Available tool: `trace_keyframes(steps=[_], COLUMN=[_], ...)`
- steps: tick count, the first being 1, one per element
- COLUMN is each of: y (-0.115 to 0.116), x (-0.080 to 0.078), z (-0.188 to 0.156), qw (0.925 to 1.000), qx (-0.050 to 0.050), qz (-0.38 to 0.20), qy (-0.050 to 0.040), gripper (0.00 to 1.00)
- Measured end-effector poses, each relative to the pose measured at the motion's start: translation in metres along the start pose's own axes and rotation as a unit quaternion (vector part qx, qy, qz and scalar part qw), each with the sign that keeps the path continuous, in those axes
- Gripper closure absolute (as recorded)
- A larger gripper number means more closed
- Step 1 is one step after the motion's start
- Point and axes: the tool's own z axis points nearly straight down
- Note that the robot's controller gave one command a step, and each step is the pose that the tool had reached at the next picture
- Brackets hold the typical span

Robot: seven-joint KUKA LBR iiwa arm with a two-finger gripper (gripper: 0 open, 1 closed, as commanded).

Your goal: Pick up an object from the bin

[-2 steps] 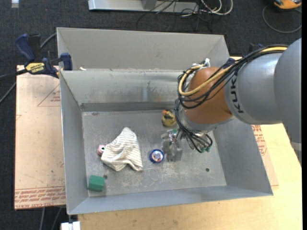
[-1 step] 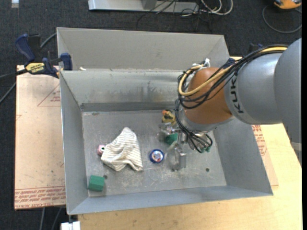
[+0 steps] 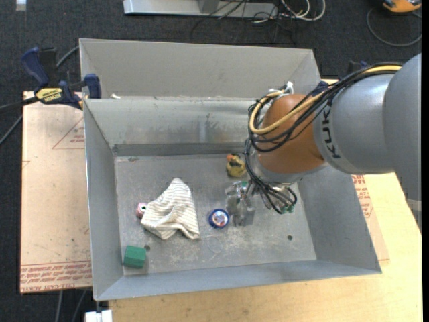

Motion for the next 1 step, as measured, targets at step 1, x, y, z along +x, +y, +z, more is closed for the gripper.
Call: trace_keyframes(steps=[1], y=[0.0001], x=[0.0003], z=[0.0001], qw=[1.0000], qx=[0.000], qz=[0.000], qy=[0.0004], gripper=[0.00])
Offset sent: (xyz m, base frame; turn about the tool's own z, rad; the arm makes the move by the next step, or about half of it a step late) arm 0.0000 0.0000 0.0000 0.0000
